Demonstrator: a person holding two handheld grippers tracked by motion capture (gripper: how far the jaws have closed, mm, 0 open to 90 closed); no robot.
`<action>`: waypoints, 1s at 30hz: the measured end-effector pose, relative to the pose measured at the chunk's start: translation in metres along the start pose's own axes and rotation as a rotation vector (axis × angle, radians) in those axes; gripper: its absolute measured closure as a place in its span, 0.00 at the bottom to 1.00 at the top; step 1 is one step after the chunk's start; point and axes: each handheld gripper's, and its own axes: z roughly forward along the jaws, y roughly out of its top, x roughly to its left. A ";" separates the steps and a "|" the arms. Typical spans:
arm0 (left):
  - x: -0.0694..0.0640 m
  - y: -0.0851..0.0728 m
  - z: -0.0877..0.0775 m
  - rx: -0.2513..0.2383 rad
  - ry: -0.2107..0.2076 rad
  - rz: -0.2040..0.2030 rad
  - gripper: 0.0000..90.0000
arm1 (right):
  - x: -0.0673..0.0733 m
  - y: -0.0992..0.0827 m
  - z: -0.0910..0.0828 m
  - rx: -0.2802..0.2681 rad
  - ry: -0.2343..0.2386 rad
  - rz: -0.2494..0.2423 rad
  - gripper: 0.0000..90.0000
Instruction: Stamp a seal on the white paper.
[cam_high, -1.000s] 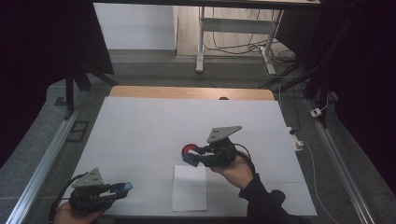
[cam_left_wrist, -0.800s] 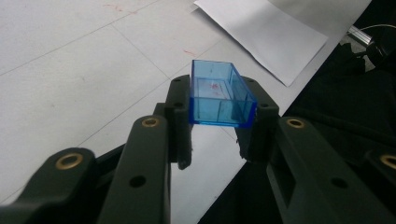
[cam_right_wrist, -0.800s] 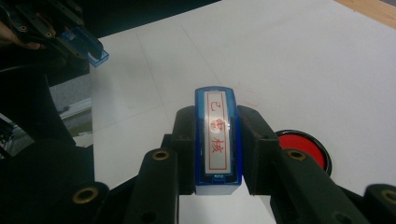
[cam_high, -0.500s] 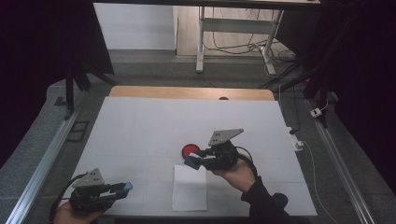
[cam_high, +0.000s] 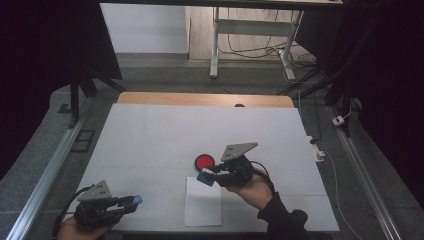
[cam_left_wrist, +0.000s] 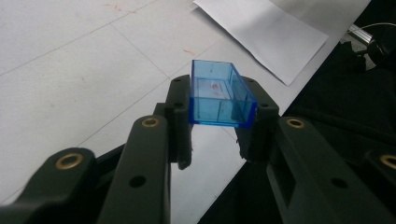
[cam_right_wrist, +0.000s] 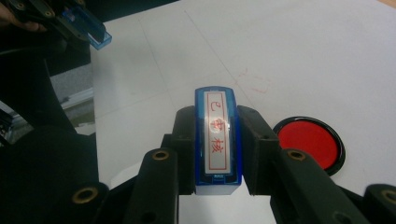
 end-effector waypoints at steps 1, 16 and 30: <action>0.000 0.000 0.000 0.000 -0.002 0.000 0.76 | 0.000 -0.001 0.001 0.003 0.001 -0.002 0.78; 0.000 0.000 0.000 -0.001 -0.001 0.000 0.76 | 0.002 -0.014 0.020 0.096 -0.019 -0.046 0.78; 0.000 0.000 0.000 0.000 -0.003 0.000 0.76 | 0.006 -0.024 0.035 0.152 -0.006 -0.083 0.78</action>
